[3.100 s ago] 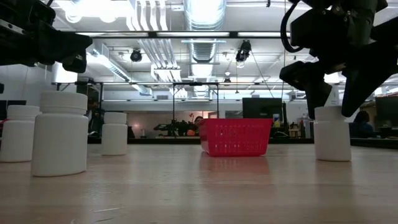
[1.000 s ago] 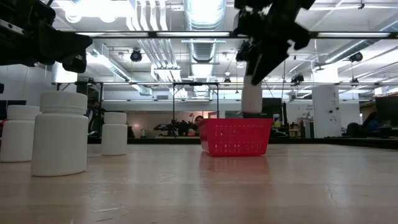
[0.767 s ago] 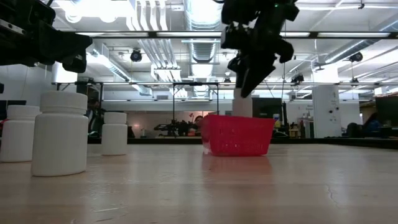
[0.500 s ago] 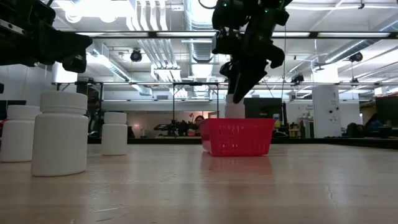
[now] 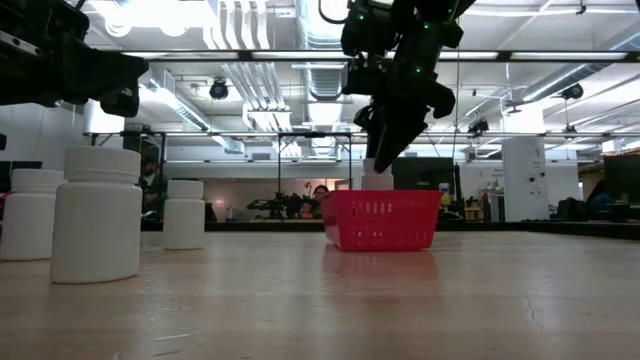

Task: Pick and place pill bottles into a basket
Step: Put the middle right white medicine bottle into the red bin

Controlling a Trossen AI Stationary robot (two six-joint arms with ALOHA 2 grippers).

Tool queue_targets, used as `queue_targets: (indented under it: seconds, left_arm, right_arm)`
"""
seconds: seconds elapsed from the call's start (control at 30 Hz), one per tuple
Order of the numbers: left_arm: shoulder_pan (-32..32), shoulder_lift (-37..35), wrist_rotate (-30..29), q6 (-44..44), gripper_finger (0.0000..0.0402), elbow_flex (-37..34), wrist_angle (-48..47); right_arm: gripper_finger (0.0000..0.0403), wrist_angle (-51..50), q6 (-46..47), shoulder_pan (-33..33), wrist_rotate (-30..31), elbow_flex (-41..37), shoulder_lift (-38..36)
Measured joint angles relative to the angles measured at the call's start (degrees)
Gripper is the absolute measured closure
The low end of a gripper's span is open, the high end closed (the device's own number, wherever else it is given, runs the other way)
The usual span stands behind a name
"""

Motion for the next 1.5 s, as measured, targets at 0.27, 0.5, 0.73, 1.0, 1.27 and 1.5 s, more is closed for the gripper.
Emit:
queue_targets:
  seconds: [0.27,0.5,0.73,1.0,1.27,1.5]
  left_arm:
    - [0.01,0.0,-0.01,0.0,0.0401,0.0,0.02]
    - [0.02,0.0,-0.01,0.0,0.0401,0.0,0.02]
    - [0.0,0.0,0.0,0.0,0.0401,0.0,0.01]
    - [-0.01,0.02,-0.02,0.0,0.0401,0.0,0.02]
    - [-0.01,0.01,0.01,0.0,0.0401,0.0,0.01]
    - [0.01,0.02,0.01,0.0,0.0401,0.0,0.0]
  right_arm:
    - [0.0255,-0.29,0.15,-0.14,0.63,-0.23,0.01]
    - [0.0252,-2.12,0.37,-0.23,3.63,-0.25,0.01]
    - [0.0244,-2.03,0.37,-0.25,3.61,-0.27,-0.01]
    - [0.0242,-2.03,0.78,-0.25,3.61,-0.36,-0.01]
    - [0.0241,-2.29,1.01,-0.25,3.61,-1.0,-0.01]
    - [0.0237,-2.32,1.23,-0.22,6.24,-2.11,-0.03]
